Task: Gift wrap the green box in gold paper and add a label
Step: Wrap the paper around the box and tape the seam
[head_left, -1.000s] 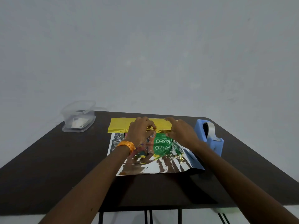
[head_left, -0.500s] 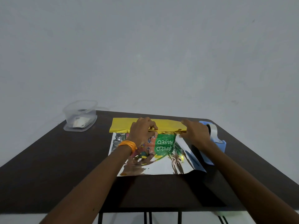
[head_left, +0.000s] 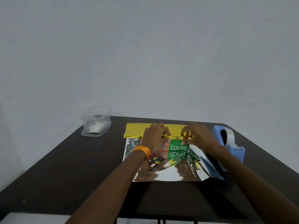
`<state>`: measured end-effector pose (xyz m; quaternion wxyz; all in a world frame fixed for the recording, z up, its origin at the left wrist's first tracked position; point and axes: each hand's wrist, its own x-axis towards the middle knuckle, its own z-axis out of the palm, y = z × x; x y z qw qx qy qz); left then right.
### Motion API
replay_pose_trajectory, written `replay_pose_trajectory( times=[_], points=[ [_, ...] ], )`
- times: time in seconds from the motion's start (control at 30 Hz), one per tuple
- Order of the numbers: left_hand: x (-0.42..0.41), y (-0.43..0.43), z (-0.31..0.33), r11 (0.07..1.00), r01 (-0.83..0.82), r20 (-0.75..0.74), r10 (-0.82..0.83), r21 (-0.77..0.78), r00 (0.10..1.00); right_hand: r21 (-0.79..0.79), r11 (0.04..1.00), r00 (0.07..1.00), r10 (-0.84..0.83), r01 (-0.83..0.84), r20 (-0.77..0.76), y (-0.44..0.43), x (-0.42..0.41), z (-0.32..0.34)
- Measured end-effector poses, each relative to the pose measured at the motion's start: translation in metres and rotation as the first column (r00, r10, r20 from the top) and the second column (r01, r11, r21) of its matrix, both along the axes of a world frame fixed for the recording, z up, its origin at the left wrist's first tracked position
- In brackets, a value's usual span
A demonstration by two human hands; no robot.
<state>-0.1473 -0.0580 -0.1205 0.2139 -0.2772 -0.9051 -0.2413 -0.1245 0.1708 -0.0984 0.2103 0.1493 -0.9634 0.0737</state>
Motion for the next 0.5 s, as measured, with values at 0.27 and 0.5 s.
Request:
replay_pose_trajectory(
  times=[0.27,0.5],
  points=[
    [-0.002,0.003,-0.004,1.0,0.008,-0.006,-0.008,0.004,1.0,-0.082,0.997,0.999,-0.006,0.009,0.04,0.025,0.005,-0.006],
    [-0.002,0.002,-0.003,1.0,0.011,0.007,-0.011,-0.009,1.0,-0.095,0.992,0.996,-0.073,0.078,0.056,0.008,0.006,0.01]
  ],
)
